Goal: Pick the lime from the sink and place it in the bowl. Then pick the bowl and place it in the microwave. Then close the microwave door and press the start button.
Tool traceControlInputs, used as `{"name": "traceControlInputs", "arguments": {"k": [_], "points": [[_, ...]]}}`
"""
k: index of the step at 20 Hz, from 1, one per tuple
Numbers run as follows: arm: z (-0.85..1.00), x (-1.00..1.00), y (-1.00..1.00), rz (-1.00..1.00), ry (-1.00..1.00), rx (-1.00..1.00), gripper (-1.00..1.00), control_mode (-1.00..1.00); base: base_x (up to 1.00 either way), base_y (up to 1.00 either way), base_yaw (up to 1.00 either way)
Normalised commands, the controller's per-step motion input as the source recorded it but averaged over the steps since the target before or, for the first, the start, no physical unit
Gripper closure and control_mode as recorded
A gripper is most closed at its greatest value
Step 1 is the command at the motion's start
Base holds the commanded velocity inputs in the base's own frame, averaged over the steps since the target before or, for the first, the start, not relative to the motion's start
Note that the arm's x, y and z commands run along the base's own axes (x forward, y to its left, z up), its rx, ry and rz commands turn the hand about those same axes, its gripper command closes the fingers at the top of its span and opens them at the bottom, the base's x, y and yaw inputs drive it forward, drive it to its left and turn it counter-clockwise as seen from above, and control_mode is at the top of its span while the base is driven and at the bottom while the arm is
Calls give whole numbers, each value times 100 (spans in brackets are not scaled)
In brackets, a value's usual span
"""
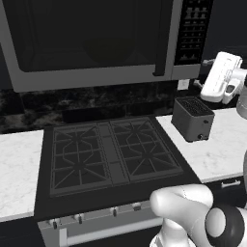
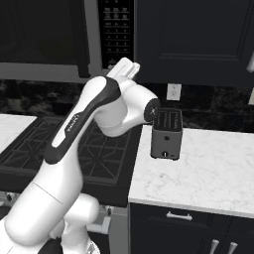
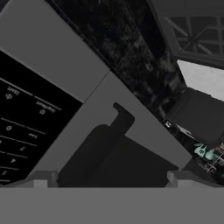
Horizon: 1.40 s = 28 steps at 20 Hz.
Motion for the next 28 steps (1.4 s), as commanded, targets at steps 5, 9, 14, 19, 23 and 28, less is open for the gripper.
{"name": "traceControlInputs", "arguments": {"k": [5, 9, 14, 19, 23, 28], "points": [[0, 38, 0, 0, 0, 6, -100, -100, 0, 0, 0], [0, 36, 0, 0, 1, 6, -100, -100, 0, 0, 0], [-2, 27, 0, 0, 1, 5, -100, -100, 0, 0, 0], [-5, 24, -1, 0, 2, 2, -100, -100, 0, 0, 0], [-1, 19, -4, 0, 2, 0, -100, -100, 0, 0, 0], [0, 11, -8, 0, 2, 1, -100, -100, 0, 0, 0]]}}
